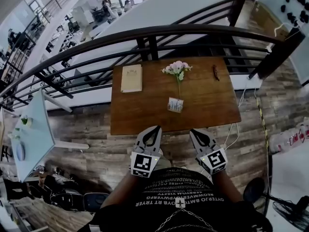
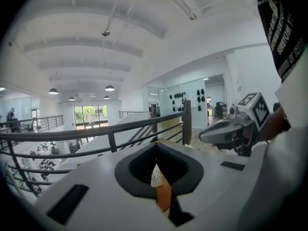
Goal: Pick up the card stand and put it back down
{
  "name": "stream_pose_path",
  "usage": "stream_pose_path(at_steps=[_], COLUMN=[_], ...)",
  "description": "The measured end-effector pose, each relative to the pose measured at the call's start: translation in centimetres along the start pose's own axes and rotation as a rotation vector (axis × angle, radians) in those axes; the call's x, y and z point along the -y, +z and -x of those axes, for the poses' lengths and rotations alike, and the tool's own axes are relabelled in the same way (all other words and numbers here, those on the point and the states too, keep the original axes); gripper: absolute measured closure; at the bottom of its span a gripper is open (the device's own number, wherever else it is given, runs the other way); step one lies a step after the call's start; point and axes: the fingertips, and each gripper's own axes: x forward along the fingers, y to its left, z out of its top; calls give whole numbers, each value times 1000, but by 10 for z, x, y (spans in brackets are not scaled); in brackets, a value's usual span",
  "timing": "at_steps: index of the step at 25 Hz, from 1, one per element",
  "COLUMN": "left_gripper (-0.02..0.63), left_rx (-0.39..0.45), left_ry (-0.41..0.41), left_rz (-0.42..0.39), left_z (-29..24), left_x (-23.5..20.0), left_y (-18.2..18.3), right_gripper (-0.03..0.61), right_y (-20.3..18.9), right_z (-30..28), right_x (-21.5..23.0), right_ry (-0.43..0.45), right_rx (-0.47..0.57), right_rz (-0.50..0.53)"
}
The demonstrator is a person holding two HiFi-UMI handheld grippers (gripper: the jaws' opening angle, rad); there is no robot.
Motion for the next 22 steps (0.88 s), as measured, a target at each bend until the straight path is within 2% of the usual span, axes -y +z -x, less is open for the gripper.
stream_pose_path(at_steps=[22], left_gripper=[594], left_rx=[31], left_ry=[-80], left_rz=[14], left_z=[-42], left_x=[-126], left_y=[3], right_gripper=[565], right_y=[39], right_z=[-112], right_x=[1], right_ry=[-92], right_rx=[-26], right_rz=[26])
